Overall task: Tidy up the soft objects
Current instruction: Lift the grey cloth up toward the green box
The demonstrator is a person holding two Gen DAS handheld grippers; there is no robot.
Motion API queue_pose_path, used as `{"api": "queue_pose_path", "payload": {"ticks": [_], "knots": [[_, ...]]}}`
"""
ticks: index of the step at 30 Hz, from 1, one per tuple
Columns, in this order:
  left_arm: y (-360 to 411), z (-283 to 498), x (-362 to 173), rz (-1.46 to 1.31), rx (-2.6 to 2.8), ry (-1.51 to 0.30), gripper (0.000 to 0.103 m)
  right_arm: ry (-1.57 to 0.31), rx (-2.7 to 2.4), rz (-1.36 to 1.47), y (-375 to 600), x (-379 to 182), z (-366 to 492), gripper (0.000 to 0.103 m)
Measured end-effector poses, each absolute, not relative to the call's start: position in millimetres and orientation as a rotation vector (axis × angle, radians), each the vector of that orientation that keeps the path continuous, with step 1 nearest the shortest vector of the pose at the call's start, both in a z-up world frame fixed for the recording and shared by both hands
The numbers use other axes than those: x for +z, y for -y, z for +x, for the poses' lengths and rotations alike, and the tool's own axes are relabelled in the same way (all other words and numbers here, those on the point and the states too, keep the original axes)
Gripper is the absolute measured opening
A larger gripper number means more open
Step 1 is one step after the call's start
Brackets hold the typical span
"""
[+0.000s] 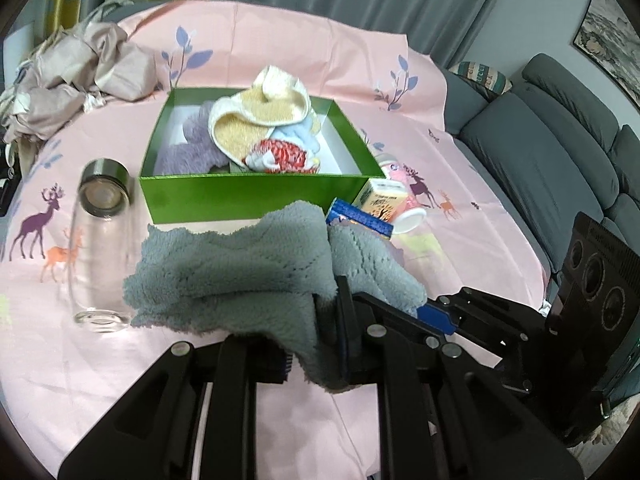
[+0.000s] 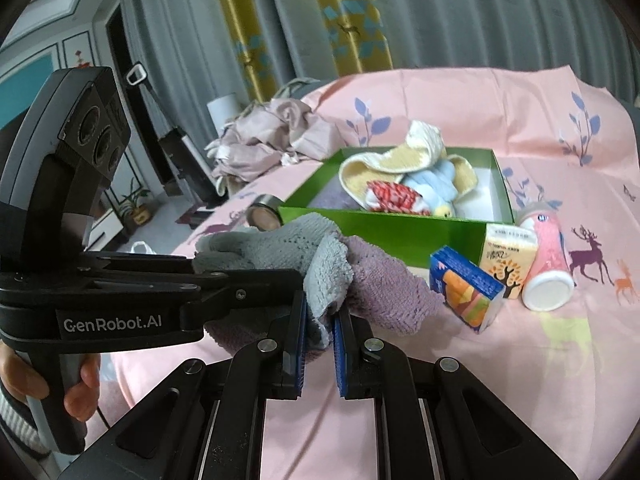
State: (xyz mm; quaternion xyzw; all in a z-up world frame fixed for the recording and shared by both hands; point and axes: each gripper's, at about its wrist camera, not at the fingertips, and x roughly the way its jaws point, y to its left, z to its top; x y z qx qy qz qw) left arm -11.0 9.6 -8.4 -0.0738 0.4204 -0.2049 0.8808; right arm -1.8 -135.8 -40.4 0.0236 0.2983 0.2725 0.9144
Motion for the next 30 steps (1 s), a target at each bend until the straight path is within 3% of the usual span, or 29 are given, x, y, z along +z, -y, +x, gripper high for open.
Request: {"api": "queue_pose_path", "payload": {"ticks": [30], "knots": [[-16.4,1.8,32.1,-0.116,-0.424,-0.753,0.014,-0.494,0.584,0.045,131.3,0.6,-0.2,0.013]]}}
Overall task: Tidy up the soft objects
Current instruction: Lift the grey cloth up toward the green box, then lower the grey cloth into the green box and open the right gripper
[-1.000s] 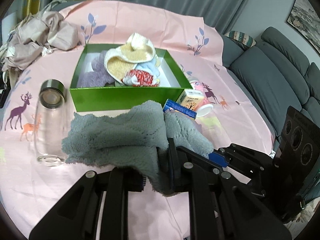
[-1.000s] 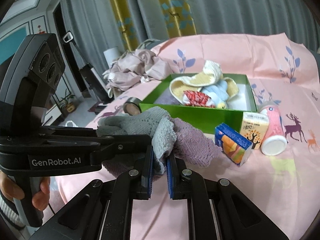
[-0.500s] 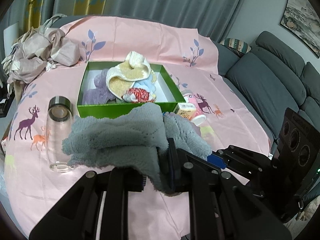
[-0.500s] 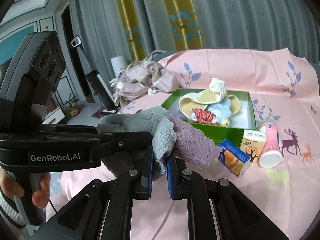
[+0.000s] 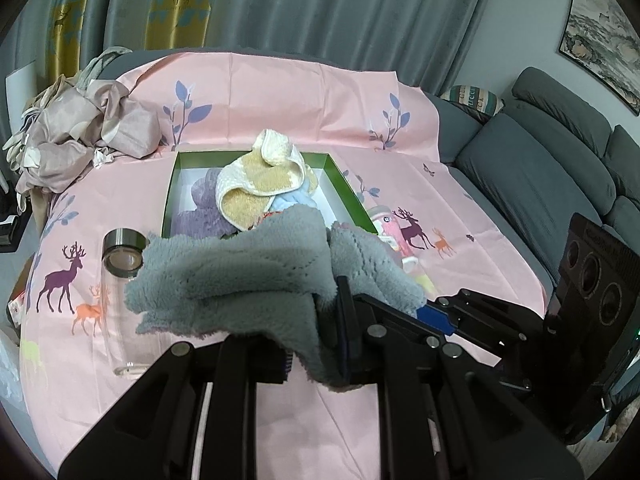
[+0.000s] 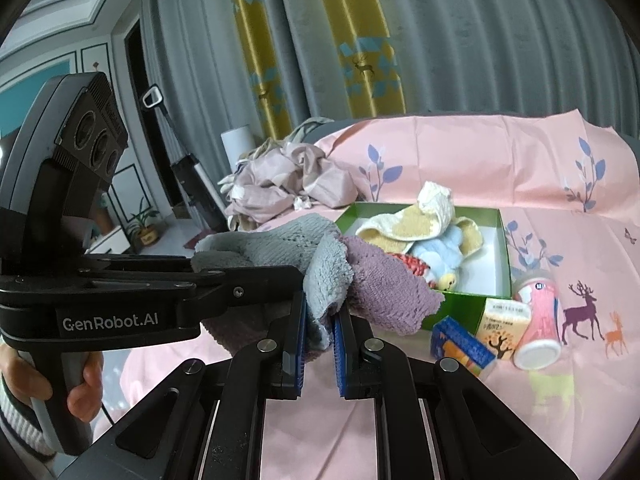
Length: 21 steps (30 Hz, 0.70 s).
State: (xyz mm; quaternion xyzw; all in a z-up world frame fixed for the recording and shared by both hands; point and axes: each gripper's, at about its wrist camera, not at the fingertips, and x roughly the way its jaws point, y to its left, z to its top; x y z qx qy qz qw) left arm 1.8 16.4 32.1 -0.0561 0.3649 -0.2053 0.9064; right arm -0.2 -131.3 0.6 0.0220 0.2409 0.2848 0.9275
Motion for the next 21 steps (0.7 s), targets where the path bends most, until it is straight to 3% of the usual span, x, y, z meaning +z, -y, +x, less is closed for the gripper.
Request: {"api": "queue_pose_path", "payload": {"ticks": [21], "knots": [[-2.2,67.9,42.4,-0.065,-0.434,-0.743,0.014,-0.469,0.554,0.074,139.8,10.5,64.3,0.013]]}}
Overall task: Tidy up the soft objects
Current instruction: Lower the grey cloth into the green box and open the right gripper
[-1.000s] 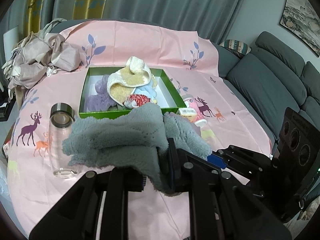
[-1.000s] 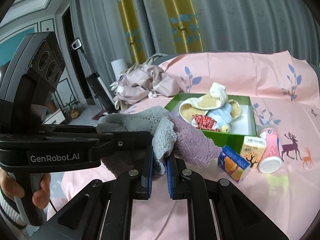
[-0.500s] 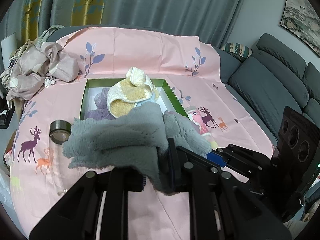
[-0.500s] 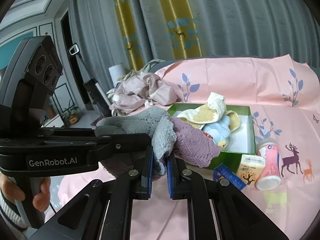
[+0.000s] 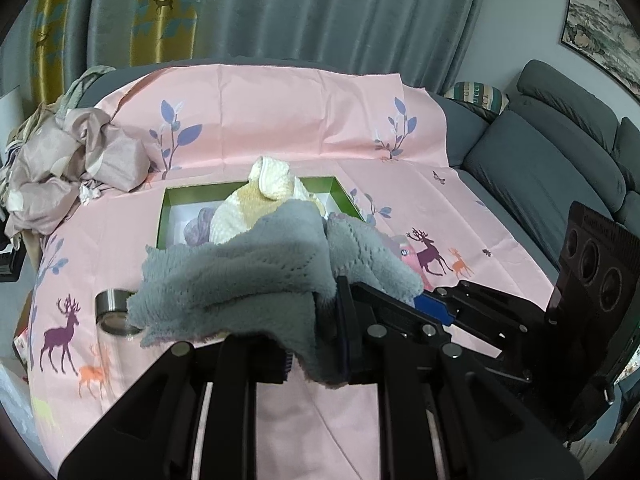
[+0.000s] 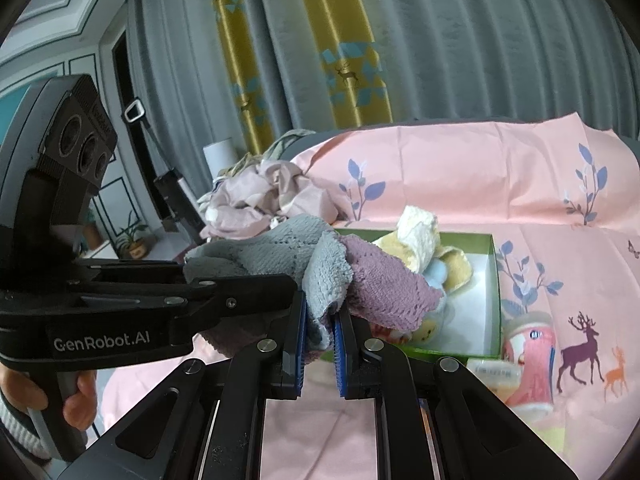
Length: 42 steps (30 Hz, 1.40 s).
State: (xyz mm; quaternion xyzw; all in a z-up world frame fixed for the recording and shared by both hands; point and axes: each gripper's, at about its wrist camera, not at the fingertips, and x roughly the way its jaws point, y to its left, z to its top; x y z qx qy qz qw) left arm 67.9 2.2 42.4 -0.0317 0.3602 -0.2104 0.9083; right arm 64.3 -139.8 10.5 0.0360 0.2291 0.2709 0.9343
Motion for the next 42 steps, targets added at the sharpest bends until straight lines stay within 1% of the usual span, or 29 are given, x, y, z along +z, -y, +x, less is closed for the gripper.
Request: {"api": "queue_pose_path", "payload": {"ticks": [11,20,25,32,36,37,38,40,41,42], "knots": [[5.8,109.6,39.2,-0.067,-0.423,-0.757,0.014,-0.458,0.519,0.108,148.1,18.7,108.2,0.013],[5.6,144.4,26.2,-0.065,-0.393,-0.785,0.015,-0.493,0.489,0.091,145.9,9.8,141.6,0.013],[3.7,166.8,14.4,-0.058,-0.364,-0.813,0.016,-0.533,0.468,0.092,144.1,-0.9,162.8,0.013],[0.1,195.1,-7.7,-0.042,-0.297,-0.86,0.02,-0.626,0.422,0.074,140.4,-23.8,197.1,0.013],[-1.4,202.2,-16.9,-0.022,-0.269,-0.878,0.024,-0.649,0.414,0.049,137.8,-33.2,203.7,0.014],[-1.8,204.1,-18.6,-0.016,-0.261,-0.883,0.025,-0.654,0.412,0.049,138.3,-34.0,205.4,0.017],[-2.5,206.5,-20.1,-0.014,-0.254,-0.892,0.027,-0.66,0.411,0.05,138.3,-35.1,207.1,0.018],[-5.1,210.7,-22.0,-0.014,-0.239,-0.903,0.034,-0.68,0.401,0.053,139.0,-37.3,211.5,0.023],[-7.3,212.9,-23.1,-0.013,-0.227,-0.91,0.044,-0.686,0.399,0.056,139.7,-37.6,212.8,0.023],[-10.3,214.8,-23.7,-0.012,-0.21,-0.916,0.057,-0.694,0.401,0.063,141.5,-37.9,214.7,0.025]]}}
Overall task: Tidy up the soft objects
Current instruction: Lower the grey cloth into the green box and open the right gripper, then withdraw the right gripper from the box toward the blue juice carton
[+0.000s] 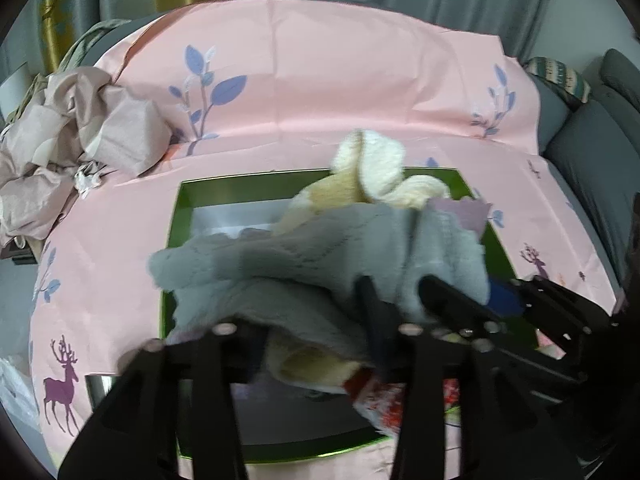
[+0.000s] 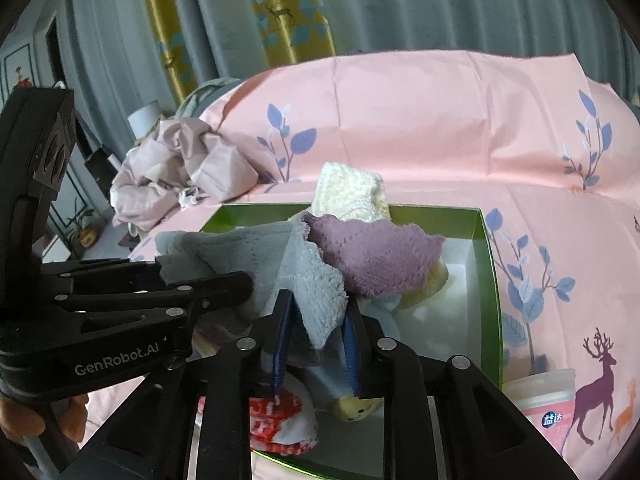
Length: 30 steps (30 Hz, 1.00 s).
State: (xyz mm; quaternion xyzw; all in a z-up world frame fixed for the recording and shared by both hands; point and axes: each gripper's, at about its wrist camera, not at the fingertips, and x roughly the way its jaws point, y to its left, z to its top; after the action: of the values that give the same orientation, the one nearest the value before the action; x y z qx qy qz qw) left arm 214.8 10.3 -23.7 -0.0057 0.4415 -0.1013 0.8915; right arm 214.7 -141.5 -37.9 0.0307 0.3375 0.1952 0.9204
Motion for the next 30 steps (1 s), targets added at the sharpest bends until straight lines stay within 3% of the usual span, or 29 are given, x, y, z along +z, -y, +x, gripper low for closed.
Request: {"api": "queue_pose_path", "payload": {"ticks": [2,3,4,6,15,30], "knots": [[-18.8,216.4,-25.1,-0.022,-0.172,-0.93,0.074,-0.706,0.401,0.073,144.7,-37.5,216.5,0.033],[-24.1,216.0,-25.3,-0.035,-0.165,-0.932,0.081,-0.713,0.386,0.08,147.8,-37.0,216.8,0.047],[-27.9,214.5,-24.7,-0.046,-0.163,-0.931,0.085,-0.717,0.367,0.089,151.6,-36.3,216.4,0.063],[-34.1,211.0,-23.2,-0.05,-0.144,-0.925,0.089,-0.711,0.343,0.114,158.8,-33.2,214.5,0.069],[-52.1,185.4,-5.4,-0.114,-0.117,-0.902,0.1,-0.646,0.294,0.091,172.3,-7.4,184.3,0.07],[-36.8,88.7,-1.6,-0.139,-0.243,-0.901,0.102,-0.608,0.253,0.101,198.3,-5.9,87.8,0.071]]}}
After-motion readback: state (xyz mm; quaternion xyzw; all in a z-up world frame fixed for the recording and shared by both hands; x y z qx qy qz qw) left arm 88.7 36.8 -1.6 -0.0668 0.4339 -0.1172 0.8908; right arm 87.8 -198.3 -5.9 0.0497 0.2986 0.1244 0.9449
